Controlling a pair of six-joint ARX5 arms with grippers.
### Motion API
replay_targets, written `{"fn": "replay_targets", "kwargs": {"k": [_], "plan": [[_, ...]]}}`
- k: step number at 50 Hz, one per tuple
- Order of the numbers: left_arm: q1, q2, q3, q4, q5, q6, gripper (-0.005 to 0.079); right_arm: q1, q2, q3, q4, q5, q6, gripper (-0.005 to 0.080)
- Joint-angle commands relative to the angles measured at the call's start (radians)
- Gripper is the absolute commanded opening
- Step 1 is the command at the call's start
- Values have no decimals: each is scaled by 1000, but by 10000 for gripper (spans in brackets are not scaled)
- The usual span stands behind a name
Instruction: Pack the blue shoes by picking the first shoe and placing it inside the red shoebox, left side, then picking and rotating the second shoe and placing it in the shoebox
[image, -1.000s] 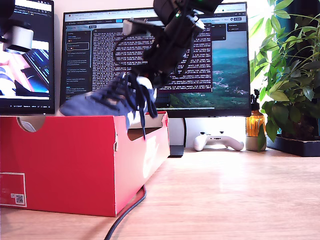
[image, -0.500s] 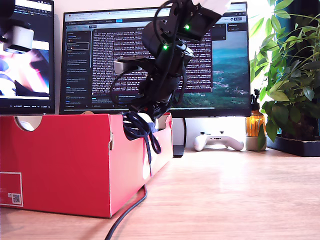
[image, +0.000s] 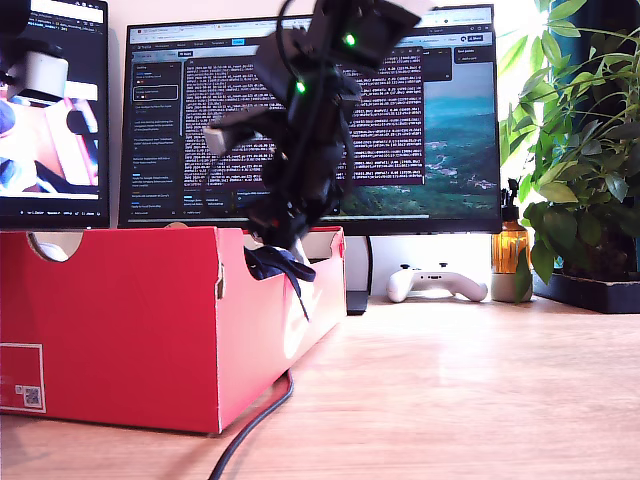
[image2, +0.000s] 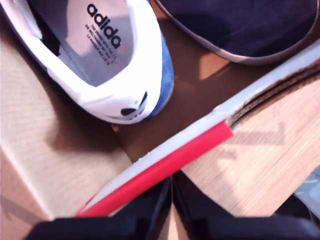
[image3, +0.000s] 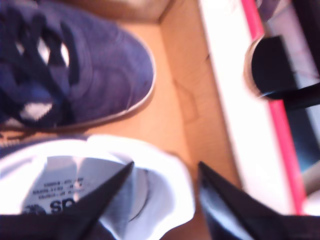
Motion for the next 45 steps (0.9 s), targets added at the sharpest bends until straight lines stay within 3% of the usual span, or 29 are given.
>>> {"fn": "replay_targets", "kwargs": {"k": [1,6,9,15,16,28,45], "plan": [[4,11,-19,33,1,18,-19,21,-8,66,-42,17,29,375],[5,11,-19,57,3,18,-19,31,-8,164,-153,39,45,365],[5,11,-19,58,2,18,-19,37,-8,225,-205,59,80,298],[5,11,-19,57,3,29,-19,36,-8,349,-314,60,147,-2],[5,11,-19,57,6,29,-19,35,-8,366,-332,60,160,-20],[5,11,-19,56,6,29,-19,11,-9,552,-501,40,373,-1],[3,10,-18,38,33,-8,-19,-23,-11,603,-669,-13,422,-1]]}}
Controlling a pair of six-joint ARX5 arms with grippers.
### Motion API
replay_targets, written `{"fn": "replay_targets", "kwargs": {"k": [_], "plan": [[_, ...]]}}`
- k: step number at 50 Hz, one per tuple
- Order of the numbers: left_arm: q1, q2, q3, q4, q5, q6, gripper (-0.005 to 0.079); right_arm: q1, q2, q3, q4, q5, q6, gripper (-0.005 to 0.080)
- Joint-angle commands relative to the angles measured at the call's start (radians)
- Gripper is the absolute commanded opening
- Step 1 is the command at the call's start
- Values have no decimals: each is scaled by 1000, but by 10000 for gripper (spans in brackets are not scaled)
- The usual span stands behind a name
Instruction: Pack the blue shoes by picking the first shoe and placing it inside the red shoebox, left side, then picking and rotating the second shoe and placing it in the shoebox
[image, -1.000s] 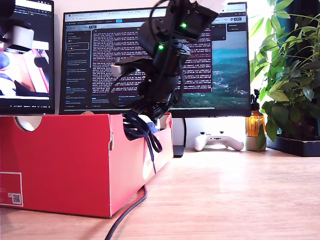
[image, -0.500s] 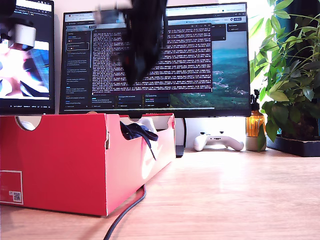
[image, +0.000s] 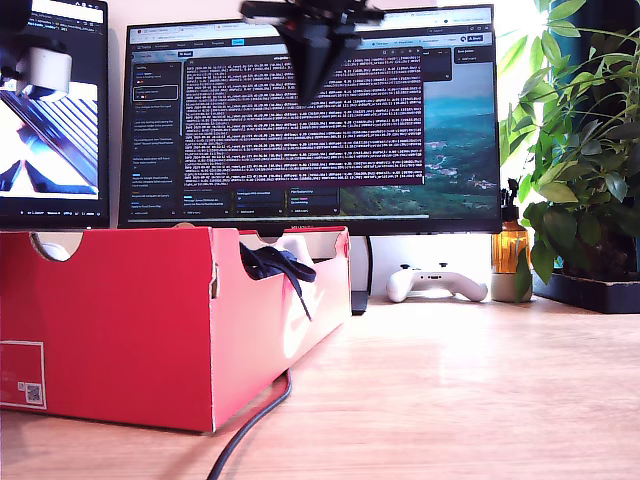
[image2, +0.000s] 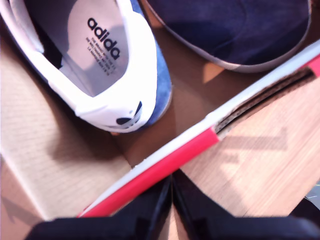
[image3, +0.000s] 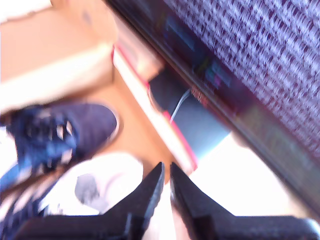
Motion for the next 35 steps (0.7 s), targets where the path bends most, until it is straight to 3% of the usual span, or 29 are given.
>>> {"fn": "replay_targets", "kwargs": {"k": [1,20,35], "plan": [[-1,10,-18,4,16,-29,-19,-3,-11,2,-12,-17,19,-1],[-3,-30,-15,-118,28,-125,-19,-65,-18,2,-104,-88,164,-1],[-2,-212,-15,-84,27,-192,-19,-109,-97,2,-123,-59,195,-1]]}}
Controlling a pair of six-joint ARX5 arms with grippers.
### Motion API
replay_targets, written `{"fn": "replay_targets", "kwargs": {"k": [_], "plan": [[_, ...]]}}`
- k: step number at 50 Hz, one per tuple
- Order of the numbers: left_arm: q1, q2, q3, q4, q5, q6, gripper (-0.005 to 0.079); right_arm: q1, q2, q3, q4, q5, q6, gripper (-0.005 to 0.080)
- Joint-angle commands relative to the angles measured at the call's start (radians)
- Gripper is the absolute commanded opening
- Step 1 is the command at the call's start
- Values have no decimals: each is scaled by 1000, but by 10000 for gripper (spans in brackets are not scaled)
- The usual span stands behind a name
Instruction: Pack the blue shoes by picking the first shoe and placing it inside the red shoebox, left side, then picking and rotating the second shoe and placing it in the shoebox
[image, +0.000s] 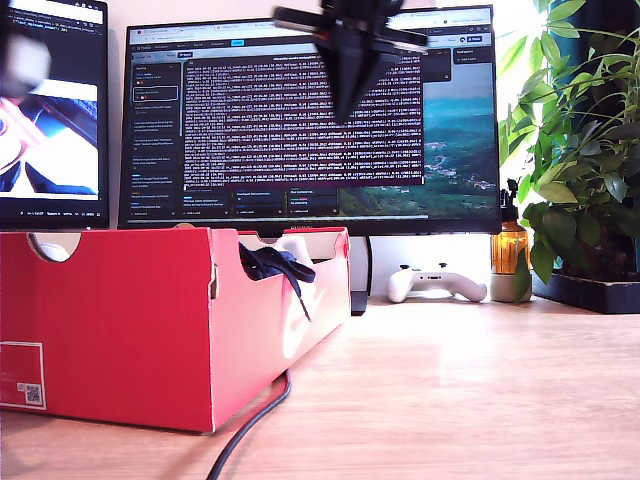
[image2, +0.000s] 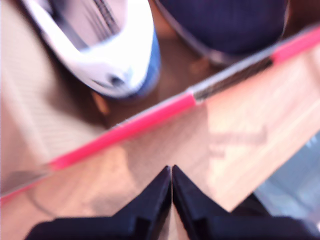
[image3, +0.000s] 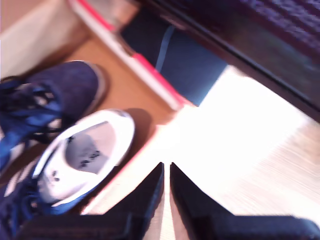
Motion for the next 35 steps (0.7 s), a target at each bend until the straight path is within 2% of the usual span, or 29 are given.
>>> {"fn": "replay_targets", "kwargs": {"k": [1,17,26,35], "plan": [[-2,-34,-15,28,3,-11,-19,-5,-89,2,-2,16,2,-1],[44,-162,-15,220,9,-16,-19,-83,-193,-2,-27,92,21,-1],[98,-165,-15,243,45,10,-19,-124,-261,-25,-31,95,19,-1],[125,-166,-15,229,34,3,-19,-169,-384,-172,-31,97,18,-1]]}}
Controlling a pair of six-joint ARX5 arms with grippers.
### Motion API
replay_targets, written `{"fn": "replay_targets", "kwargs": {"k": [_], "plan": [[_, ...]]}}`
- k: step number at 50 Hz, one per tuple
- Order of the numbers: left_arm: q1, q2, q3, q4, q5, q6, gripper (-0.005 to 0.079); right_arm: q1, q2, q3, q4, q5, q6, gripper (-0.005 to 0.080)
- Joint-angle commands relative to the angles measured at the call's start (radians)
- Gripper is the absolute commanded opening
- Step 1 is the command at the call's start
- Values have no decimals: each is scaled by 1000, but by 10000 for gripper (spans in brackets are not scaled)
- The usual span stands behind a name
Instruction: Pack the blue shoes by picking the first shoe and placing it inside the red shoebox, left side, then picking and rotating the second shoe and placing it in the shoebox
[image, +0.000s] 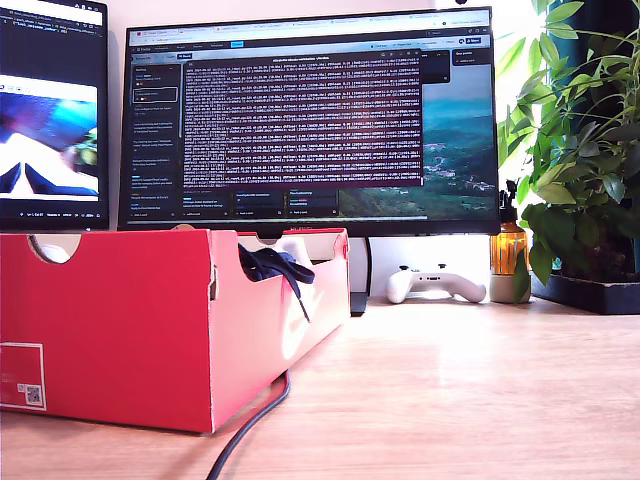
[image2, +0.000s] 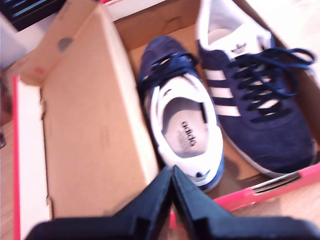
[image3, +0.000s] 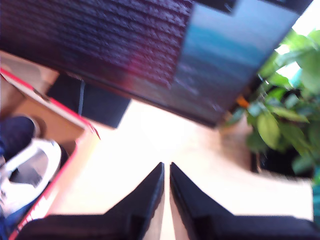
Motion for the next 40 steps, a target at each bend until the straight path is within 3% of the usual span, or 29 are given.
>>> {"fn": "replay_targets", "kwargs": {"k": [1,13,24,31,40], "plan": [[4,3,-15,-7,-2,-5,-19,-13,-53,-60,1,3,4,-1],[4,3,-15,-6,14,-18,-19,-43,-193,-208,58,35,0,-1],[17,2,-15,34,44,-32,-19,-89,-409,-553,245,35,-13,-1],[73,-8,-15,136,112,-23,-19,-107,-543,-768,420,30,-43,-1],[191,-14,-16,151,219,-3,-19,-107,-674,-997,621,23,-71,-1]]}}
